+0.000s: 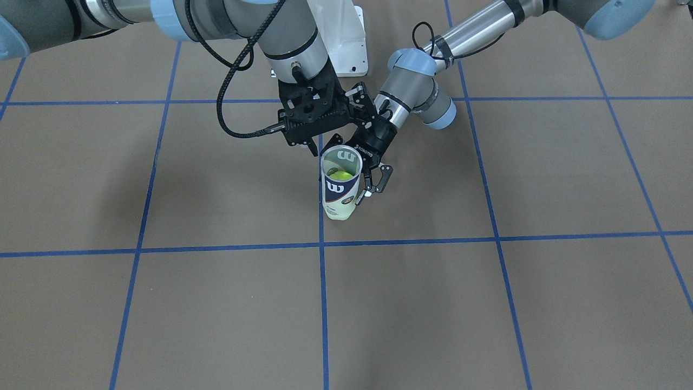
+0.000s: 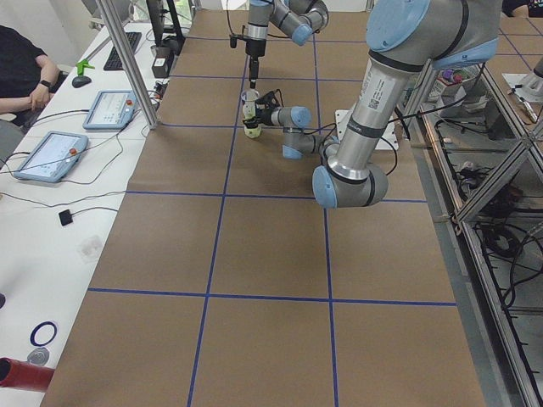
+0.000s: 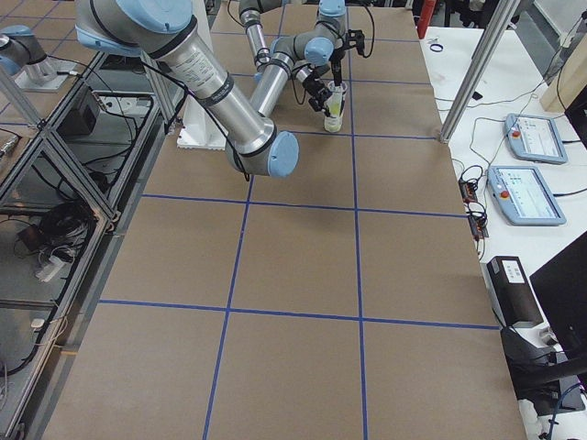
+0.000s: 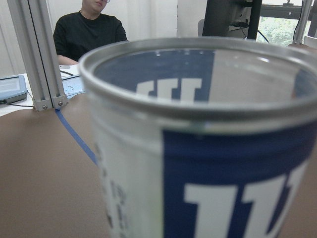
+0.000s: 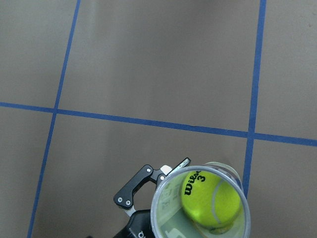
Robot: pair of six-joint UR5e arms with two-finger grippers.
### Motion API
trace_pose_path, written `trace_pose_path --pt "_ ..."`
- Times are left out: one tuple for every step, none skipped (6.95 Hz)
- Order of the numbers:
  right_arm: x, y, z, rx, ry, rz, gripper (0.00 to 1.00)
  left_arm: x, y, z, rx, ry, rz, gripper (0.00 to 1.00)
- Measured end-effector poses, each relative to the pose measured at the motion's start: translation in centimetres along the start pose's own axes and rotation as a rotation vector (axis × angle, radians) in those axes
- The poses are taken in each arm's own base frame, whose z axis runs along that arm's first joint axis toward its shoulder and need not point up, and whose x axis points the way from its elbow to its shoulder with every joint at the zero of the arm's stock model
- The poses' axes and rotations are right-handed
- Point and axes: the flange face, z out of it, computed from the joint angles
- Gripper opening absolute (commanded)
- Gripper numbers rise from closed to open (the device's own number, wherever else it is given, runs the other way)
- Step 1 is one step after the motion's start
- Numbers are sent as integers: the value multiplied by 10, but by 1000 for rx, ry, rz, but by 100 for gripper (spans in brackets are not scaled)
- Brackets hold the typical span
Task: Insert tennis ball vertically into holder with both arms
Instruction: 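Lower the ball into the can and open the right gripper, then open the left gripper and pull back while the right gripper rises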
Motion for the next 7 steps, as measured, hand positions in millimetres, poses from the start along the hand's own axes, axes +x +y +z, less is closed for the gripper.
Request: trace_pose_path --pt "6 -8 -9 3 -2 10 99 4 -9 -6 11 13 -7 99" --pt "14 -19 -21 4 -8 23 99 2 -9 -10 10 16 -7 99" --pt "25 -30 -32 -2 -15 37 99 -4 -2 -14 -1 10 -2 99" --pt "37 -38 -42 -4 -20 47 99 -10 5 -18 -12 3 4 99" --pt "49 -46 -54 -6 -23 59 99 -15 7 -26 -13 2 4 99" --pt "64 -57 -67 -19 -25 76 99 -23 9 -39 -13 3 4 99" --pt "81 -65 -79 -31 -31 85 99 -30 19 -58 -26 9 6 99"
